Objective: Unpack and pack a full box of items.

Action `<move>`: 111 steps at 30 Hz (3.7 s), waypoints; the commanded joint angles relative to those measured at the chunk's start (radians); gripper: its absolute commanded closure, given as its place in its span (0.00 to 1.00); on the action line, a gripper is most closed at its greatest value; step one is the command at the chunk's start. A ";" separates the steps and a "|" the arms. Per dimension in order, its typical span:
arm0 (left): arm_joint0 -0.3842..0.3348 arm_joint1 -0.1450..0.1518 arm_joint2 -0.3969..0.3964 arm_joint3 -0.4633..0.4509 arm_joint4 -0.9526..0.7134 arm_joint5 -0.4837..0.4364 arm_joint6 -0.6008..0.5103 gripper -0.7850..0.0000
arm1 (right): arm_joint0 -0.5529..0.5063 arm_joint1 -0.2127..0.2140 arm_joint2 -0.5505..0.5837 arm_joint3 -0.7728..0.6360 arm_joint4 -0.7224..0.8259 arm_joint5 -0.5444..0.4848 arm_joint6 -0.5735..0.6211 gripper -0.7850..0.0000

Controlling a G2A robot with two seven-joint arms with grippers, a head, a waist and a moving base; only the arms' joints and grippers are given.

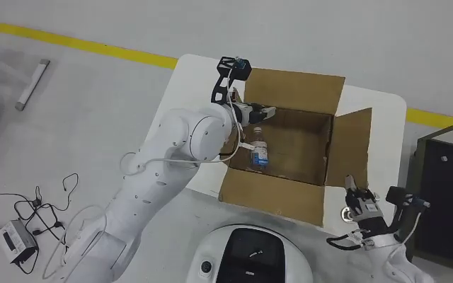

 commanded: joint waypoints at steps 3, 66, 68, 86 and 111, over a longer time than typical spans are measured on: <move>0.000 0.000 0.000 0.000 0.000 0.000 0.000 0.00 | -0.024 -0.002 0.015 0.012 0.141 0.018 0.016 1.00; 0.127 0.045 -0.107 -0.147 0.237 -0.160 -0.378 0.00 | -0.004 0.028 0.505 -0.122 0.558 -0.608 0.069 1.00; 0.127 0.045 -0.107 -0.147 0.237 -0.160 -0.378 0.00 | -0.004 0.028 0.505 -0.122 0.558 -0.608 0.069 1.00; 0.263 0.087 -0.210 -0.213 0.302 -0.342 -0.378 0.00 | -0.004 0.028 0.505 -0.122 0.558 -0.608 0.069 1.00; 0.397 0.138 -0.237 -0.049 0.348 -0.335 -0.367 0.00 | -0.004 0.028 0.505 -0.122 0.558 -0.608 0.069 1.00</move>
